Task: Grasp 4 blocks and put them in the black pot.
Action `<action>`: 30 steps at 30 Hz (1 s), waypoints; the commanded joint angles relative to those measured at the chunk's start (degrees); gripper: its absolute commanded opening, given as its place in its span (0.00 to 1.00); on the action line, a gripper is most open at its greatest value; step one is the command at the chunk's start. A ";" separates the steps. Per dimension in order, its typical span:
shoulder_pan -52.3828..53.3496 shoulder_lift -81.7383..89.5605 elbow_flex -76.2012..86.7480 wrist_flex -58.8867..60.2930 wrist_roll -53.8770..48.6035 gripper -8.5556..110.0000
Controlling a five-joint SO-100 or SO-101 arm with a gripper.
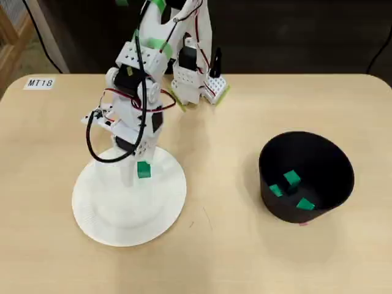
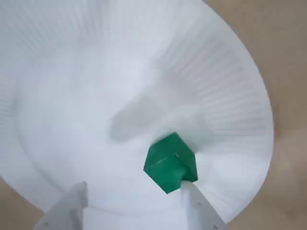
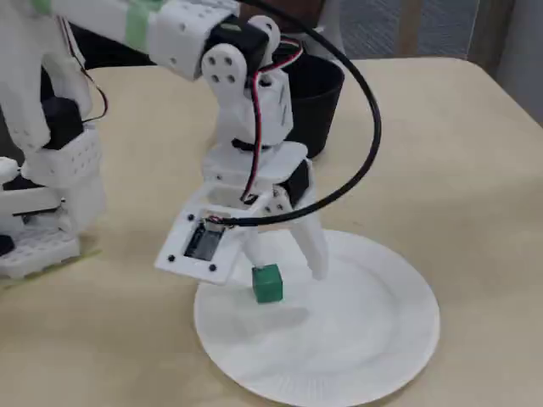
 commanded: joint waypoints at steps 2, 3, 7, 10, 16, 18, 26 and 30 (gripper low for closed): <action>0.79 -2.37 -0.62 -0.79 -0.26 0.31; 0.88 -2.99 -0.62 -0.79 -0.18 0.30; 1.49 -5.36 -0.62 -1.14 1.14 0.28; 2.02 -7.12 -0.62 -1.32 2.20 0.27; 2.90 -10.46 -1.23 -1.76 4.22 0.23; 3.08 -11.69 -1.58 -1.76 5.27 0.17; 3.16 -14.68 -7.47 1.93 3.69 0.05; 3.60 -15.12 -7.29 4.83 0.62 0.27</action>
